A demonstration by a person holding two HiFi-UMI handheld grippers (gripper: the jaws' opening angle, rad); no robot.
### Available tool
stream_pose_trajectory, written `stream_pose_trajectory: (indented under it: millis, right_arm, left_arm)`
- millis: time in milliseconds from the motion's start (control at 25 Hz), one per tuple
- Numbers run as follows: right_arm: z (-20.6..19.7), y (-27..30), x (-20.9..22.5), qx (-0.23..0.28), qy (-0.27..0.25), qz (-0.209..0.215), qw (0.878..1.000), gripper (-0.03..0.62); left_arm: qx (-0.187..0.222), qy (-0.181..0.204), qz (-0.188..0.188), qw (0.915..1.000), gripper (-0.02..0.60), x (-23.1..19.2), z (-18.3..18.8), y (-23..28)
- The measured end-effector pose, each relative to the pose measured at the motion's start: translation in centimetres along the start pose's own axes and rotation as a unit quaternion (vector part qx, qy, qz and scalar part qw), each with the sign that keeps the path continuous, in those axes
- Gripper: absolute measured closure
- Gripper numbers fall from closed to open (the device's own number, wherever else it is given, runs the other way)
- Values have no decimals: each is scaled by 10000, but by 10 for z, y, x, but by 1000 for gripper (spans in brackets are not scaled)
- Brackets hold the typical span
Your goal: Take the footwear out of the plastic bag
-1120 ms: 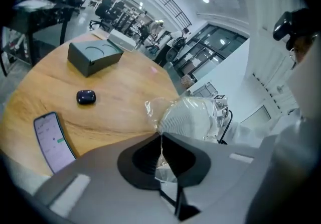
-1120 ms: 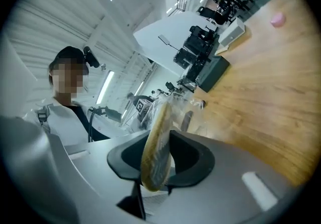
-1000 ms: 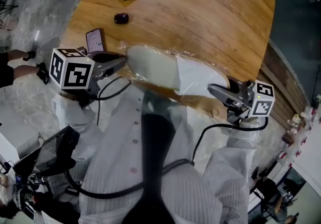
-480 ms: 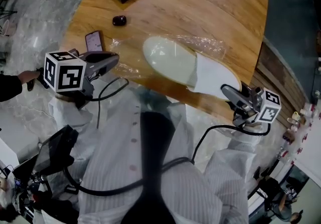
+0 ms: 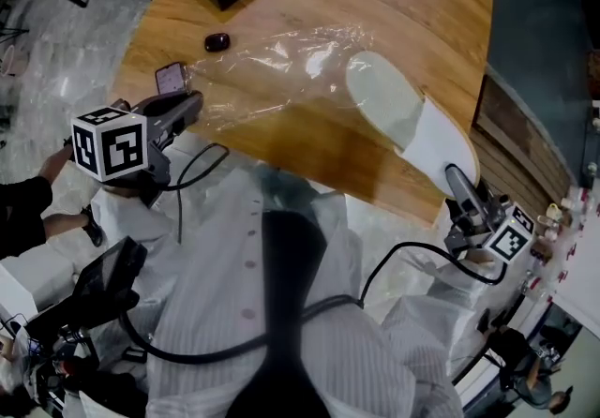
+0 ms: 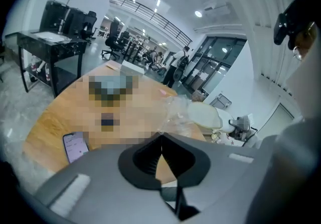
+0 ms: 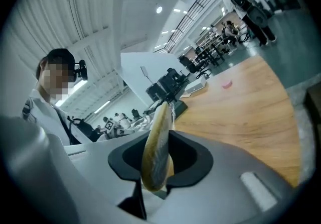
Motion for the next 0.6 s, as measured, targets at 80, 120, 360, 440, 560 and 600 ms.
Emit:
stream_pose_trajectory:
  millis: [80, 120, 360, 440, 560, 600]
  right_arm:
    - [3, -9, -3, 173, -297, -604, 9976, 491]
    - [5, -10, -6, 270, -467, -875, 9947, 491]
    - [11, 24, -19, 755, -1217, -1666, 9756, 491]
    - [11, 40, -20, 896, -1274, -1663, 9737, 491]
    - [16, 61, -23, 1143, -1233, -1547, 9735, 491]
    - [18, 65, -23, 1228, -1231, -1537, 9727, 493]
  left_arm:
    - [241, -64, 161, 9996, 580, 3, 5, 1]
    - [372, -77, 246, 9990, 580, 5, 8, 2]
    - [1063, -19, 566, 9927, 580, 29, 25, 16]
    - [1304, -38, 666, 9892, 579, 36, 31, 20]
    - [1572, -138, 673, 9852, 578, 45, 38, 25]
    - [1628, -171, 650, 9844, 580, 48, 39, 26]
Point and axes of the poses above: the fingertips, and each gripper's own axes: y forward along the fingers, x to its right, z out of its top, the point moved 3 cm from there along -y, backward along the fingers, and after that the axes turned 15 degrees about z, right-handed, at the moved point
